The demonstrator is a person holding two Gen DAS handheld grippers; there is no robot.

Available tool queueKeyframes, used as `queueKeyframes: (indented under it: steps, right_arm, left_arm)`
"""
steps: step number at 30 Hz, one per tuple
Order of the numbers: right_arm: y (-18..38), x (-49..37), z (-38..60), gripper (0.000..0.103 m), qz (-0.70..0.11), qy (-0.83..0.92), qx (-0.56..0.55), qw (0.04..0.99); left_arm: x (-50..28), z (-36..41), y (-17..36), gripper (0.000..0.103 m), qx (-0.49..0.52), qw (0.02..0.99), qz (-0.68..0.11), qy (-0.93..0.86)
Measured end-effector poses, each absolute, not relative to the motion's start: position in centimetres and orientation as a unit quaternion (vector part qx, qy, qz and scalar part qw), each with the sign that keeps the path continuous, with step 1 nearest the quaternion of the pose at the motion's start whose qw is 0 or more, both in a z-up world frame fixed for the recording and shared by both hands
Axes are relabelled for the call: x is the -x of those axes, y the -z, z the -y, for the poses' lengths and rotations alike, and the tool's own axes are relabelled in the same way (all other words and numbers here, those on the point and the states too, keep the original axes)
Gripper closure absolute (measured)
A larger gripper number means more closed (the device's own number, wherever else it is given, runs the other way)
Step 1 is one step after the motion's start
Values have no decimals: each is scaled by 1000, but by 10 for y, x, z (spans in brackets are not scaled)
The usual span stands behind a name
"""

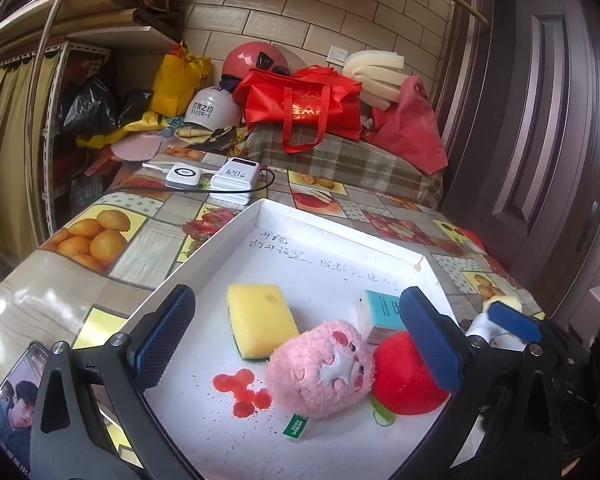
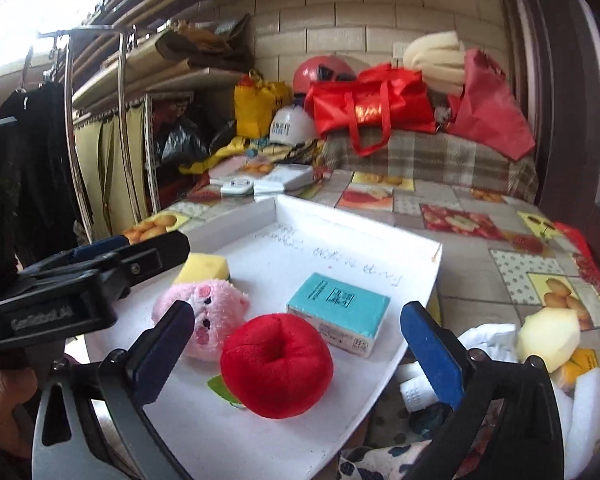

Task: Organize soft objects
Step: 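Move the left gripper to the patterned scarf while the right approaches a white foam sheet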

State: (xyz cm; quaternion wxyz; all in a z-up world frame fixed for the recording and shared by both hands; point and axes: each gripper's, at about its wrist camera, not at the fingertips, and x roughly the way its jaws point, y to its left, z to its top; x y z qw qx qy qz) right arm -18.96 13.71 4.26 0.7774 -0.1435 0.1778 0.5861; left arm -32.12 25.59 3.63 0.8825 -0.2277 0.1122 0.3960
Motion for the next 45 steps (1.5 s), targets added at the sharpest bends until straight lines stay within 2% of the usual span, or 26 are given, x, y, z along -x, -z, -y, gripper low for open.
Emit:
queueKeyframes:
  steps: [7,14,18,22,28,34,36,40,42,45]
  right_arm:
    - [-67,183,-83,0,-87,-551,52,828]
    - [-63,138,-59,0,-145,-499,41,854]
    - [-68,113,-21,0,-129,-471,22,872]
    - [-66,77,7,0,-155,-436,38,886]
    - [-57,39,34,0,-213,-399,29,891]
    - [-54,40,30,0,-227,-412,39,881]
    - [-53,39,24,0,-235,-426,50,872]
    - [-47,33,17,0,-256,-433,100,858]
    - [-44,21,21,0,-279,-436,94,850]
    - [-35,10,17,1,-322,-453,88,827]
  left_arm:
    - [323,-240,-45,0,192,895,-87,-392]
    - [313,-216,-53,0,176,932,-73,-309]
    - [302,-206,-54,0,180,946,-77,-259]
    - [279,-189,-54,0,178,957,-115,-198]
    - [230,-131,-54,0,89,970,-199,-103]
    - [175,-98,-43,1,8,951,-289,-113]
    - [158,-97,-33,8,-8,935,-330,-130]
    - [148,-101,-21,9,0,923,-362,-130]
    - [146,-102,-18,20,18,923,-367,-112]
    - [141,-95,-17,24,38,924,-374,-71]
